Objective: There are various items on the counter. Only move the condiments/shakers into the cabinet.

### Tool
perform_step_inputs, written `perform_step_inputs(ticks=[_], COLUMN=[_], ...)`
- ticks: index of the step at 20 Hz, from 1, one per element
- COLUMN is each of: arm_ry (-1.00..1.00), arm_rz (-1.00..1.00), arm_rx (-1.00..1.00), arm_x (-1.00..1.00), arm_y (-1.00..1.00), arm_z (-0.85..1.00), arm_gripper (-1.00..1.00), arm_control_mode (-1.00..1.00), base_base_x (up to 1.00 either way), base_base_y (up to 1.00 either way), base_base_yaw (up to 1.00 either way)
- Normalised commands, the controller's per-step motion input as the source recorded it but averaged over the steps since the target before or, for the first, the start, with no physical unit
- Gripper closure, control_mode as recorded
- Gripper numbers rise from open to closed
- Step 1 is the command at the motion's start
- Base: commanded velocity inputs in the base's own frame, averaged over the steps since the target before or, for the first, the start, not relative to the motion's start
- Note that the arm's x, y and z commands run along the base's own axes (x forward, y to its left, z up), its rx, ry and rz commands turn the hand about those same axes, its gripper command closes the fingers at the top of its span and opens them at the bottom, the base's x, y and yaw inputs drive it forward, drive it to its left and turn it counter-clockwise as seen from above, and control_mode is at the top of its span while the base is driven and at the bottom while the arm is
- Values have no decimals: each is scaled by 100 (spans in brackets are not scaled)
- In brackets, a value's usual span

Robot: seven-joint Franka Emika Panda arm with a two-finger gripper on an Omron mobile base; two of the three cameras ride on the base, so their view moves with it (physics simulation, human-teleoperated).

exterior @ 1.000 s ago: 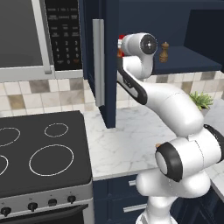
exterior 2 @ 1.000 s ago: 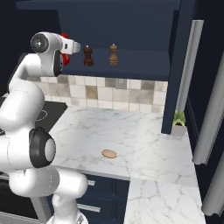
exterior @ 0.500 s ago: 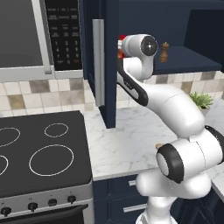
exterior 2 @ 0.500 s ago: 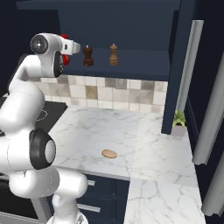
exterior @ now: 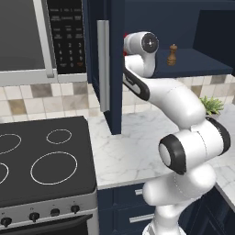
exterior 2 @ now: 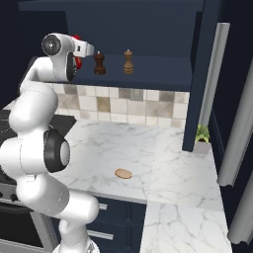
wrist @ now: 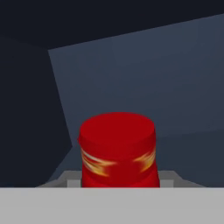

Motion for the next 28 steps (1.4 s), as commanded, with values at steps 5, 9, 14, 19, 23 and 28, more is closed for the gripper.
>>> perform_step_inputs(ticks=[5, 9, 14, 19, 23, 28], arm_ry=[0, 3, 1, 0, 0, 0], arm_rz=[0, 0, 0, 0, 0, 0], arm_rx=[0, -4, 0, 0, 0, 0], arm_x=[23, 7, 0, -33, -83, -100], arm_y=[15, 8, 0, 0, 0, -9], arm_z=[-21, -5, 0, -5, -25, -52], arm_gripper=[-100, -100, -100, -100, -100, -100], arm_control_mode=[-100, -100, -100, -100, -100, -100], base_base_x=[0, 0, 0, 0, 0, 0], base_base_y=[0, 0, 0, 0, 0, 0], base_base_yaw=[0, 0, 0, 0, 0, 0])
